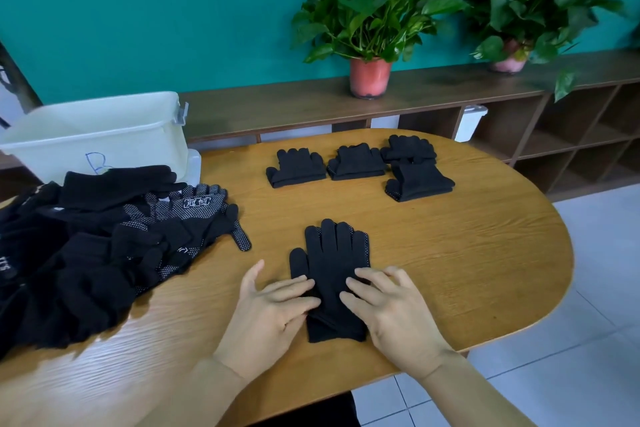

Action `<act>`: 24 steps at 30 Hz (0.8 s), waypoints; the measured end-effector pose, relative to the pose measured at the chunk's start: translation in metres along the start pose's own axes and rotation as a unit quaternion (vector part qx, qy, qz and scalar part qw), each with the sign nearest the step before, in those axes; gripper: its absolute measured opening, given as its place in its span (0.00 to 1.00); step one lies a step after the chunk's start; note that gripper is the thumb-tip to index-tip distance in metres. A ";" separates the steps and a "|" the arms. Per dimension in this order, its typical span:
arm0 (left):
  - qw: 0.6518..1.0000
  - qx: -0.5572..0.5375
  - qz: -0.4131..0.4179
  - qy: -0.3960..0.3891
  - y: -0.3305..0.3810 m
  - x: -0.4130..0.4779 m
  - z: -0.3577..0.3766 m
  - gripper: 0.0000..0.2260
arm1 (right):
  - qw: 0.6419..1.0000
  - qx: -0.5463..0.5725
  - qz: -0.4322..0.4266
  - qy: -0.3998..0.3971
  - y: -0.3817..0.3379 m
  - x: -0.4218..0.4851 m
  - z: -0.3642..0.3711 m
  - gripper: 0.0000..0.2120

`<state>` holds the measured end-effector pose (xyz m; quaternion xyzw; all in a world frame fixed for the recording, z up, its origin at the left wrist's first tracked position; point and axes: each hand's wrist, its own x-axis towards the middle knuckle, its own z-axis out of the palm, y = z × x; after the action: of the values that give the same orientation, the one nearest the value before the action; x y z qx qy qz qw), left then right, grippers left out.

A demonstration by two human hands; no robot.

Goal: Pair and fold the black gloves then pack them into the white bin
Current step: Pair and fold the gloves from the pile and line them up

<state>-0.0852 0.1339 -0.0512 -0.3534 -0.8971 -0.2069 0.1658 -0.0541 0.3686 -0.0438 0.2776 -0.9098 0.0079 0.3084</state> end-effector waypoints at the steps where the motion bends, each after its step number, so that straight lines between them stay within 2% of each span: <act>1: 1.000 0.015 0.017 -0.010 -0.002 0.000 -0.003 0.15 | 1.000 0.002 0.000 -0.009 0.000 0.000 0.000 0.16; 3: 0.997 0.045 0.049 -0.041 -0.005 -0.001 -0.008 0.17 | 1.000 0.008 0.007 -0.019 0.000 0.001 -0.002 0.17; 5: 0.995 0.045 0.063 -0.063 -0.008 -0.003 -0.010 0.22 | 0.999 0.015 0.026 -0.017 0.000 0.001 -0.004 0.19; 7: 0.998 -0.005 0.036 -0.045 -0.009 -0.005 -0.011 0.24 | 0.997 0.032 0.070 -0.004 0.001 0.002 -0.007 0.20; 10: 0.997 -0.067 -0.048 0.007 -0.001 0.009 -0.014 0.17 | 0.986 0.062 0.152 0.013 -0.005 0.017 -0.008 0.19; 11: 0.996 -0.059 -0.071 -0.011 0.003 0.017 -0.015 0.18 | 0.983 0.064 0.175 -0.003 -0.009 0.025 -0.004 0.20; 13: 0.990 -0.014 -0.085 -0.111 0.010 0.033 -0.012 0.30 | 0.972 0.057 0.214 -0.080 -0.017 0.044 0.002 0.23; 15: 0.976 0.050 -0.062 -0.202 0.012 0.040 -0.005 0.37 | 0.957 0.045 0.226 -0.178 -0.021 0.058 0.007 0.34; 17: 0.965 0.088 -0.044 -0.243 0.012 0.039 0.000 0.38 | 0.938 0.068 0.217 -0.262 -0.020 0.054 0.015 0.48; 18: 0.962 0.101 -0.042 -0.250 0.011 0.037 0.001 0.38 | 0.928 0.083 0.220 -0.290 -0.018 0.049 0.016 0.50; 21: 0.956 0.123 -0.029 -0.264 0.008 0.037 0.000 0.44 | 0.926 0.074 0.204 -0.310 -0.006 0.040 0.018 0.50; 24: 0.953 0.126 -0.026 -0.274 0.006 0.039 -0.001 0.51 | 0.928 0.071 0.205 -0.303 0.005 0.037 0.019 0.46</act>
<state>-0.1077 0.1594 -0.0316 -0.3493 -0.9357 0.0088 -0.0482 -0.0913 0.3508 -0.0379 0.0957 -0.9940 0.0513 -0.0111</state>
